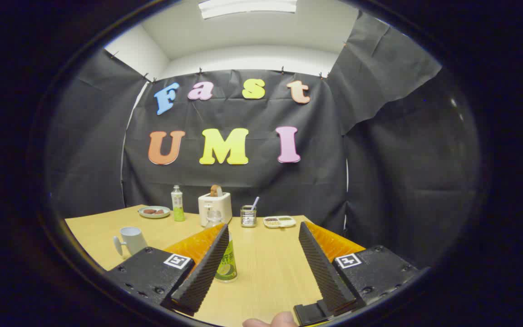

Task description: Take the bottle from table, then pour the juice into the cup, finally place the bottle on the coaster

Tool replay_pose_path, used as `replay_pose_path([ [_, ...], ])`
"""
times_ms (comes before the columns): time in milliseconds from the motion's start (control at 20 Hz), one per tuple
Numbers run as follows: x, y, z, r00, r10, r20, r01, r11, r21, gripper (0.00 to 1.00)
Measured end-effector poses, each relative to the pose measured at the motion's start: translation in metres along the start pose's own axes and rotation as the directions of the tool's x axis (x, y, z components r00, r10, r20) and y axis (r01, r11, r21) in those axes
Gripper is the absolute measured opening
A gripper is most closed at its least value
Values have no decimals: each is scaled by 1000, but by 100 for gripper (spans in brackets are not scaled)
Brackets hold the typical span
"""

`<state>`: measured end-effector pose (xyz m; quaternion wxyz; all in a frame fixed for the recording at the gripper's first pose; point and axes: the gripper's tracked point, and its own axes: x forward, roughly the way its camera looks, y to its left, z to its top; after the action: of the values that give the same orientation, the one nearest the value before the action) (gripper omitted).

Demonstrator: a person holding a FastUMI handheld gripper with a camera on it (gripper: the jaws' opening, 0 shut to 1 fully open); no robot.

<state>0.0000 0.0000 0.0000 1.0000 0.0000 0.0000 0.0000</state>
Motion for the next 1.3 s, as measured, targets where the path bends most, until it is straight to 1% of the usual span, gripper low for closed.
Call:
replay_pose_path([
  [200, -1, 10, 5, 999, 34, 17, -34, 999, 4, 100],
  [750, -6, 24, 15, 997, 60, 44, -59, 998, -38, 100],
  [950, -5, 28, 10, 997, 69, 30, -67, 997, -36, 100],
  [1200, -6, 34, 6, 996, 81, 38, -78, 994, -71, 100],
  [1300, -6, 43, 1, 994, 102, 31, -100, 993, -65, 100],
])
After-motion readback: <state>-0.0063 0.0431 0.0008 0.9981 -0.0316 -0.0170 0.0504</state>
